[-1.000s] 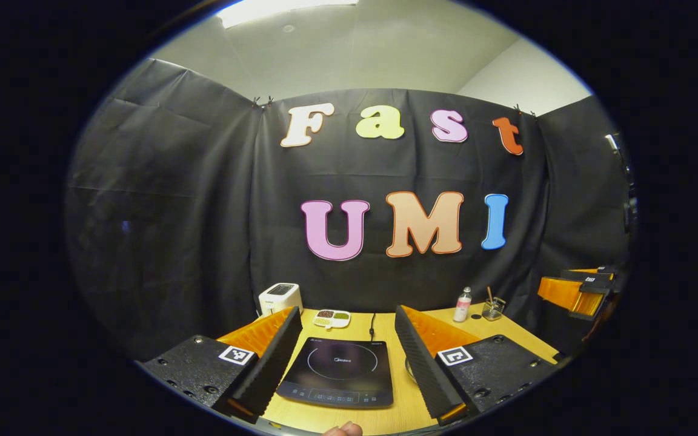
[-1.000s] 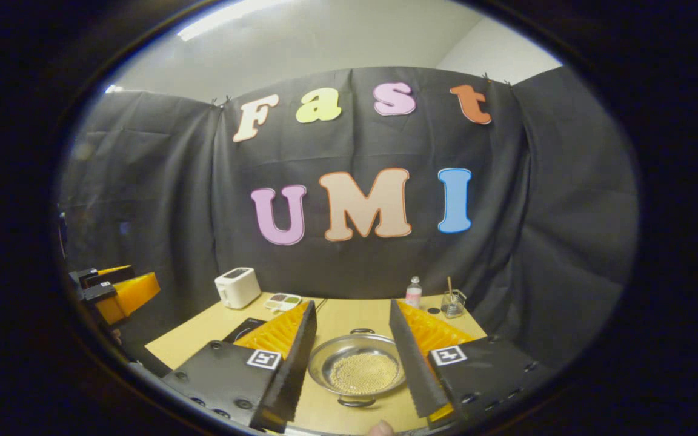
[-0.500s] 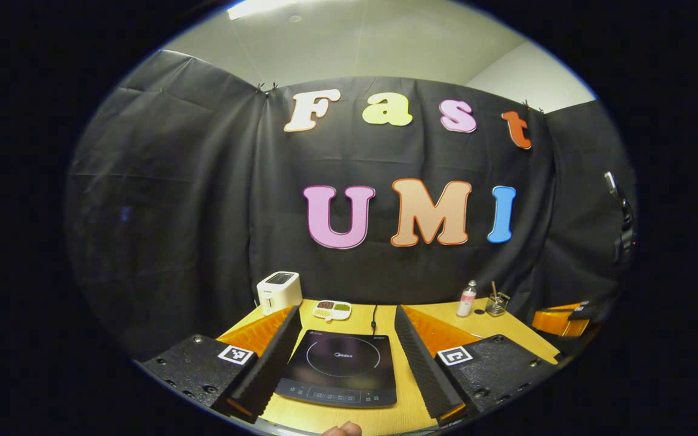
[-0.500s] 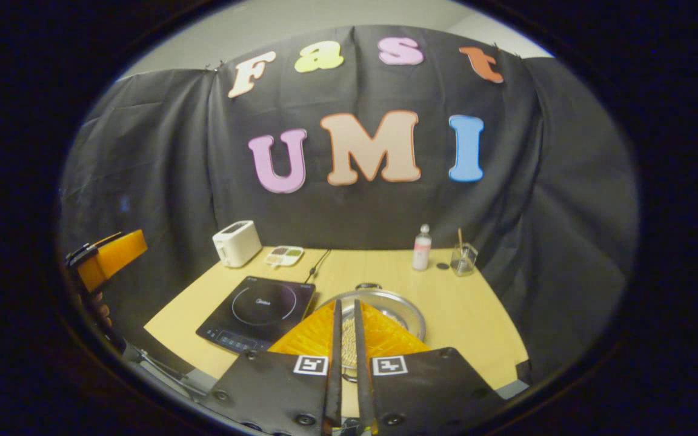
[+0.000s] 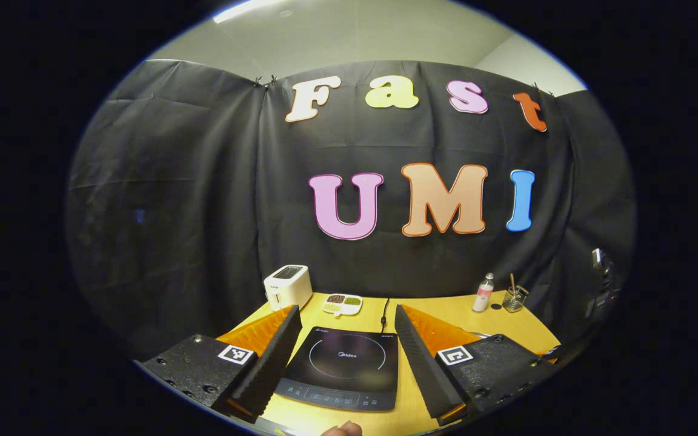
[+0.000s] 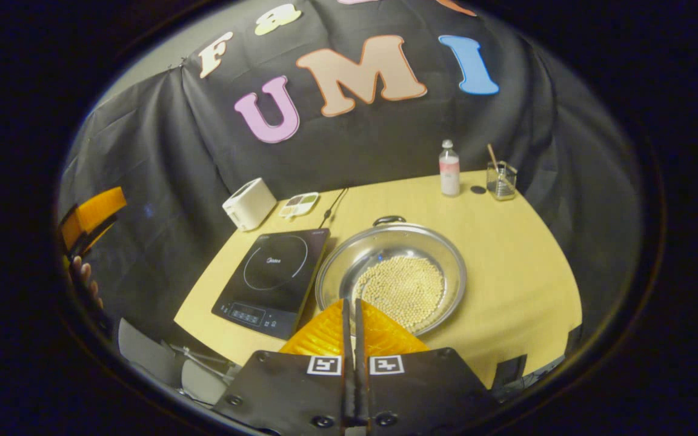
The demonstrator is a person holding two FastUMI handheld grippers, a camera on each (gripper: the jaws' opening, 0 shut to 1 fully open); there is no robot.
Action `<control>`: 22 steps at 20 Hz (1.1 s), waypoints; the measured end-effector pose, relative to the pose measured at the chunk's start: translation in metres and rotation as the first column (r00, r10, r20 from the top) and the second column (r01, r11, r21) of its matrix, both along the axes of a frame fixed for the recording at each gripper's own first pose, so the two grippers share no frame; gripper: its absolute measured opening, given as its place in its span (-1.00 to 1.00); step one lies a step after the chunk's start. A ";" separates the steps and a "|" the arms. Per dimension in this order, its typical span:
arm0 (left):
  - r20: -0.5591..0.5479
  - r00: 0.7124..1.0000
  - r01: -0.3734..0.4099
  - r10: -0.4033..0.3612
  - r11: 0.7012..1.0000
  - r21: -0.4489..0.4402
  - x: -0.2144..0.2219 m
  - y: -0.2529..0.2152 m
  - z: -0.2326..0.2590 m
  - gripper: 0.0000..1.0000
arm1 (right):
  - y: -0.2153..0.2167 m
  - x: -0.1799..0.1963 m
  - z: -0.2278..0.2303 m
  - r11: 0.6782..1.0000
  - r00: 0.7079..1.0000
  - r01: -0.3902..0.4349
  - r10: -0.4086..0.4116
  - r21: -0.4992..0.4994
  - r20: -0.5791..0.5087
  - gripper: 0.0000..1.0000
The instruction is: First push the handle of the pot to place it horizontally, then grasp the pot with both hands and set it on the induction cooktop.
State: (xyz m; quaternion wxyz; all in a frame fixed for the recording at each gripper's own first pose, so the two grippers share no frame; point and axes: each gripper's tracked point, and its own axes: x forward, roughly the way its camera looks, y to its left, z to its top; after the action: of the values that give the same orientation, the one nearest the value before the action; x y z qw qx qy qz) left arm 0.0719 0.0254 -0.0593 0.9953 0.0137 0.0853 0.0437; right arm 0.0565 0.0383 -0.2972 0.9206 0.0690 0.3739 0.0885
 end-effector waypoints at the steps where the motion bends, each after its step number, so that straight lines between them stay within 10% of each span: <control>1: -0.006 1.000 -0.004 0.004 1.000 0.006 0.002 -0.004 -0.001 0.82 | 0.001 0.000 -0.009 1.000 1.000 -0.006 0.006 0.019 -0.017 -0.94; 7: -0.021 1.000 0.009 -0.009 1.000 0.007 0.019 -0.022 -0.004 0.89 | 0.006 -0.014 -0.060 0.994 0.983 0.009 0.013 0.113 -0.186 -1.00; 22: -0.061 0.987 0.138 -0.146 0.982 -0.126 0.110 0.062 -0.068 0.89 | 0.041 -0.025 -0.151 0.988 0.897 0.069 -0.121 -0.136 -0.425 -0.94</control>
State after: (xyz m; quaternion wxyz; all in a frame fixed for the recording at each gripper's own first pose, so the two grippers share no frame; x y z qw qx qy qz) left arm 0.1816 0.0879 -0.1277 0.9913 -0.0394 0.1213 -0.0332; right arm 0.0319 0.0793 -0.4483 0.8205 0.0506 0.5694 0.0038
